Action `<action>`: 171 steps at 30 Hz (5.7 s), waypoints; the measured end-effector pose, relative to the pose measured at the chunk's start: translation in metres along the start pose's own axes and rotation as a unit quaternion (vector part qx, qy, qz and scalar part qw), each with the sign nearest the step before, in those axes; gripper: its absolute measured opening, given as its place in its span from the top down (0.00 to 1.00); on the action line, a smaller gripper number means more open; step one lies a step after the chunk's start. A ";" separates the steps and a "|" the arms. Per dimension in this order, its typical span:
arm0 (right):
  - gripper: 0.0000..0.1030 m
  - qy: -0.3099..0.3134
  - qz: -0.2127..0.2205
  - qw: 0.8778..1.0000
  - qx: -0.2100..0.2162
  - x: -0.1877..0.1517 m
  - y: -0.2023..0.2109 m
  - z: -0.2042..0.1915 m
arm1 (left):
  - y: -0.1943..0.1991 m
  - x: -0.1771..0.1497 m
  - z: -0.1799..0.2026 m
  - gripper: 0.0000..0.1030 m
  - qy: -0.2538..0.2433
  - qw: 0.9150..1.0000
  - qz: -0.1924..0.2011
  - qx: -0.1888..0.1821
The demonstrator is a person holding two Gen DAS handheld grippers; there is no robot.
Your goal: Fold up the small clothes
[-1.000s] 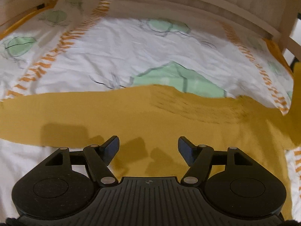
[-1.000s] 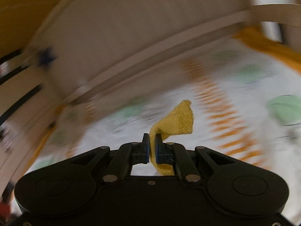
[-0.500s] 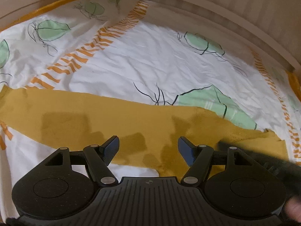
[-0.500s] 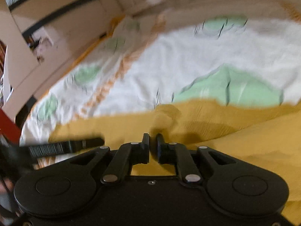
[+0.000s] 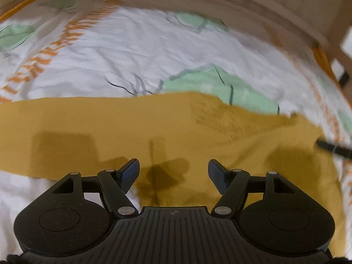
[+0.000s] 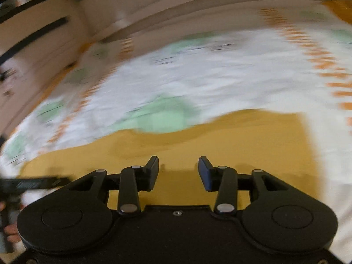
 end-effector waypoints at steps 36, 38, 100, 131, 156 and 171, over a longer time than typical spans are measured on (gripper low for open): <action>0.59 -0.038 0.031 0.986 -0.162 0.023 0.017 0.119 | -0.018 -0.001 -0.015 0.35 0.011 0.999 -0.026 0.038; 0.53 -0.030 0.047 0.985 -0.162 0.028 0.028 0.112 | -0.020 -0.002 -0.016 0.35 0.008 0.999 -0.028 0.043; 0.86 -0.127 -0.145 0.981 0.005 -0.213 0.212 0.007 | 0.132 -0.220 -0.049 0.92 0.025 0.995 -0.094 -0.032; 0.07 0.005 -0.044 0.998 -0.050 -0.149 0.223 -0.052 | 0.190 -0.147 -0.094 0.67 0.078 0.995 0.056 0.035; 0.02 0.041 0.013 0.999 -0.005 -0.110 0.026 -0.114 | 0.035 -0.031 -0.293 0.67 0.289 0.946 0.091 0.119; 0.00 0.095 -0.012 0.994 -0.050 -0.142 -0.019 -0.112 | -0.007 -0.055 -0.333 0.61 0.293 0.937 0.125 0.146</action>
Point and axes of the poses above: each gripper's, at about its wrist camera, not at the fingertips, and y roughly against the way its jaws point, z to its right, x to its top, the point moved 6 cm from there along -y, roughly the way its jaws point, and after that the axes turned 13 degrees about x, right-handed, at the moved point
